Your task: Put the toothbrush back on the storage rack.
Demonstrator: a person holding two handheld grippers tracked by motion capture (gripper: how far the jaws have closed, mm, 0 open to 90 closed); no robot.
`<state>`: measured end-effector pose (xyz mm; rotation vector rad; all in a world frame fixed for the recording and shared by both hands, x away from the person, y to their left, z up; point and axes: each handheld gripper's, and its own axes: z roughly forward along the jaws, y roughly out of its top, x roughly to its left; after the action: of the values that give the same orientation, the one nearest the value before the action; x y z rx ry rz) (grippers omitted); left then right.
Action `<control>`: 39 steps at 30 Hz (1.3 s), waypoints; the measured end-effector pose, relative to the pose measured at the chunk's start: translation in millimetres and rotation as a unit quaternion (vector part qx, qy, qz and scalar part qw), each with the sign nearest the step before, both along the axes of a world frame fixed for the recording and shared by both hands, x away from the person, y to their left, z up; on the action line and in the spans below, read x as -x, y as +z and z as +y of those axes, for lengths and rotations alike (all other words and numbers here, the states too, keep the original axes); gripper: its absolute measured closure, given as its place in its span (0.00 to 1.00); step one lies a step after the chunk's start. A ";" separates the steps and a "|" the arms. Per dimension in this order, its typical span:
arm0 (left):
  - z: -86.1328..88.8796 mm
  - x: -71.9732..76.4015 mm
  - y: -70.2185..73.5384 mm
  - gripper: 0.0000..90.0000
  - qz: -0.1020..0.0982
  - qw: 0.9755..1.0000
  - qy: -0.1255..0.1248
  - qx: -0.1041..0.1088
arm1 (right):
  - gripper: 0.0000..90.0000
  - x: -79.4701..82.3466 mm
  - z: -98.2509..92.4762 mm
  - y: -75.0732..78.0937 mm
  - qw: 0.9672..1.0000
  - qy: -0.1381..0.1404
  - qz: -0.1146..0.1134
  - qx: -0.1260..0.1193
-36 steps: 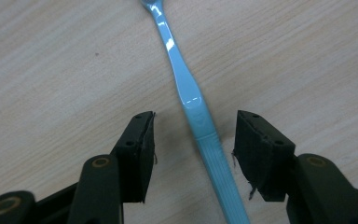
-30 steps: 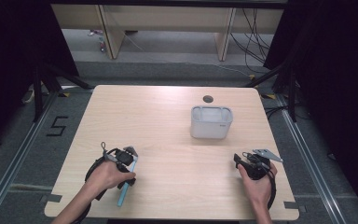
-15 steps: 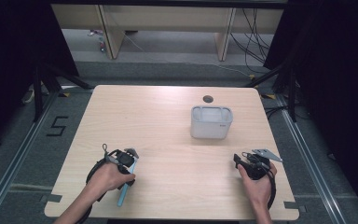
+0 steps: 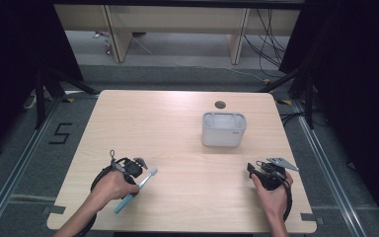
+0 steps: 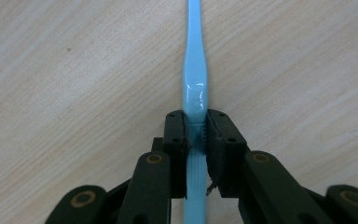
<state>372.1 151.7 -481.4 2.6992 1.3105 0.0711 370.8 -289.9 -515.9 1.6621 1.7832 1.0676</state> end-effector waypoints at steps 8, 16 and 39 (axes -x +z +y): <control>1.7 0.0 1.3 0.87 0.001 0.999 -0.032 -0.001 | 0.45 0.3 1.4 0.7 1.000 -0.003 0.009 -0.003; 5.7 1.4 3.4 0.87 -0.004 0.998 -0.058 0.008 | 0.45 0.0 0.5 0.7 1.000 -0.001 0.008 0.003; 32.5 17.8 22.6 0.87 -0.170 0.971 -0.044 0.160 | 0.50 0.7 5.0 0.5 1.000 0.013 -0.005 0.010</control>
<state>354.3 184.1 -458.8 2.3404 1.0025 0.2741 370.0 -284.8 -515.4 1.6234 1.8081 1.0650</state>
